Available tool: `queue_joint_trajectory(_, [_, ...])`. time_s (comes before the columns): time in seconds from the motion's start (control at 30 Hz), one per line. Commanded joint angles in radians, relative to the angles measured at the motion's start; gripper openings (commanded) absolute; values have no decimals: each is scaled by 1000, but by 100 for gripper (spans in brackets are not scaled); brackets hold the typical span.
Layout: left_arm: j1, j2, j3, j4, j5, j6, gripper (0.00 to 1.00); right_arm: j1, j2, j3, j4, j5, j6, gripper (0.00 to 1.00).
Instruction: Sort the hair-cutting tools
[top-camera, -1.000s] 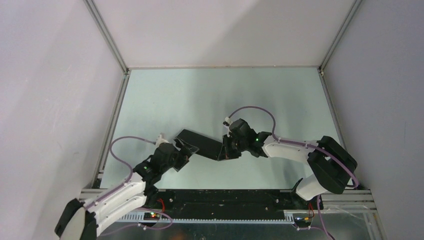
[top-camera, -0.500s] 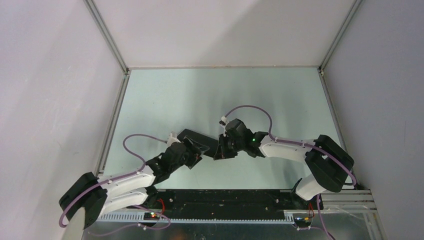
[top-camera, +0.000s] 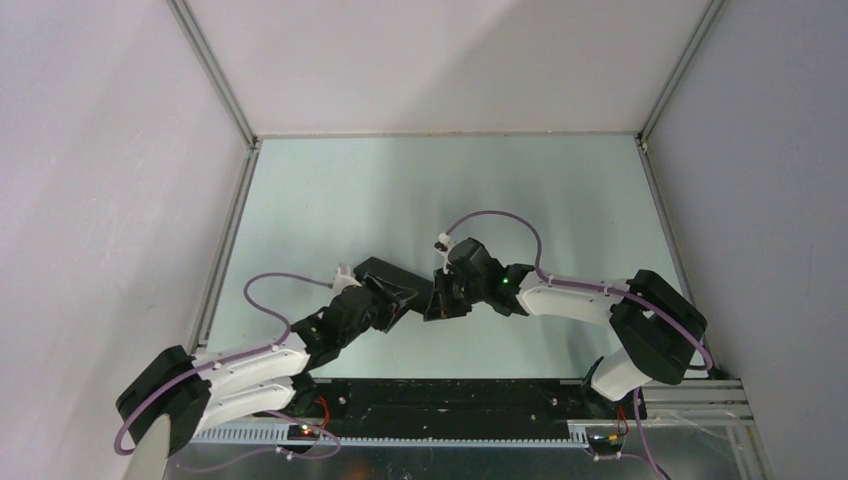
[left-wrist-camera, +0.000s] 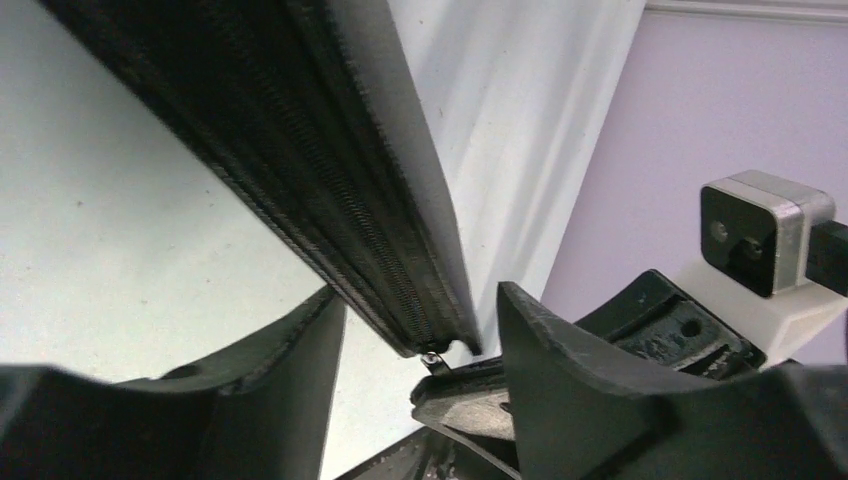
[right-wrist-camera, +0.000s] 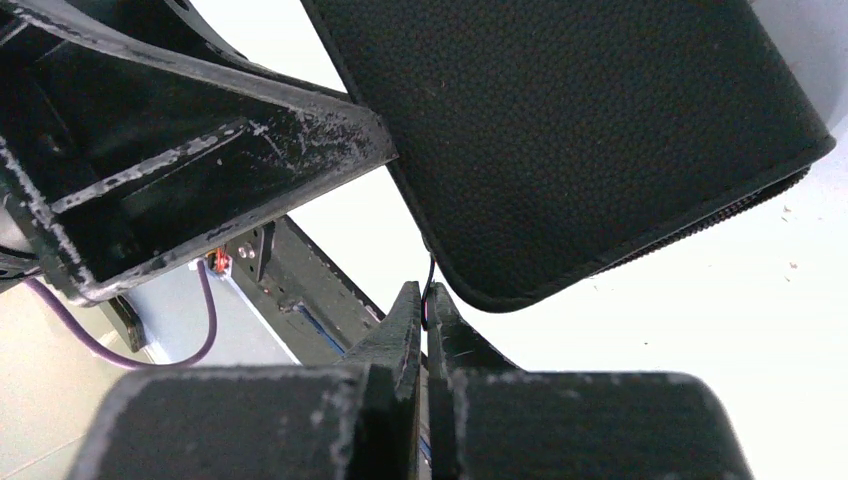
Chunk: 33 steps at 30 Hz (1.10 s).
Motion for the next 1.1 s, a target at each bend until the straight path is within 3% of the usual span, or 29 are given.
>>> queue_joint_trajectory(0.0, [-5, 13, -1, 69, -27, -24, 56, 8, -40, 40, 4, -3, -23, 0])
queue_joint_trajectory(0.2, [-4, -40, -26, 29, -64, -47, 16, -1, -101, 40, -114, 43, -84, 0])
queue_joint_trajectory(0.33, [-4, -113, -44, -28, -111, -51, 1, -46, -151, 34, -238, 68, -139, 0])
queue_joint_trajectory(0.5, [27, -206, -68, -59, -109, -38, 0, -180, -233, -42, -288, 44, -168, 0])
queue_joint_trajectory(0.67, [97, -264, -84, -2, 1, 22, 0, -306, -350, -110, -337, 13, -215, 0])
queue_joint_trajectory(0.9, [166, -142, 52, 174, 413, 220, 0, -452, -493, -143, -350, -32, -296, 0])
queue_joint_trajectory(1.07, [167, -37, 129, 308, 665, 237, 0, -483, -565, -147, -317, -43, -338, 0])
